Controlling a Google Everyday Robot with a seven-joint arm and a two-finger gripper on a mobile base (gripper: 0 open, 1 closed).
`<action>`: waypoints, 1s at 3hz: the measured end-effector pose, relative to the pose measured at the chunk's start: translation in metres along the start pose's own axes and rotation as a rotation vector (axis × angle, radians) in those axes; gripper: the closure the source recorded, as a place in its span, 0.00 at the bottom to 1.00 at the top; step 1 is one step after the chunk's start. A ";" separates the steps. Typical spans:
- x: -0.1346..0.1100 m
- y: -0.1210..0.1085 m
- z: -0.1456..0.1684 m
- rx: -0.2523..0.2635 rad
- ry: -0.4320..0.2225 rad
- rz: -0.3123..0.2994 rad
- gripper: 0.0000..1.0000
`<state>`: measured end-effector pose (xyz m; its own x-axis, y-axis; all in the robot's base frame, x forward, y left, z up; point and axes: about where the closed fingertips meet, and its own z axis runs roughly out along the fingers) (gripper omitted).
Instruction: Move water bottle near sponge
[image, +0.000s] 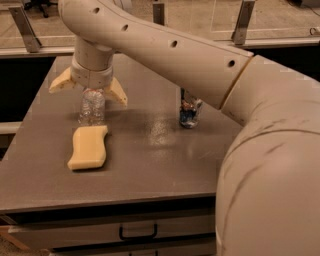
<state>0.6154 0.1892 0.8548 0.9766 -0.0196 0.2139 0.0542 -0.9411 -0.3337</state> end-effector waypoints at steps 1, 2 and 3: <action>0.042 0.046 -0.057 0.061 0.183 0.141 0.00; 0.084 0.090 -0.124 0.101 0.369 0.255 0.00; 0.087 0.093 -0.127 0.106 0.378 0.260 0.00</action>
Offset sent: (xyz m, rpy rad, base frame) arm 0.0945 -0.2157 0.1742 0.2603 -0.4283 -0.5282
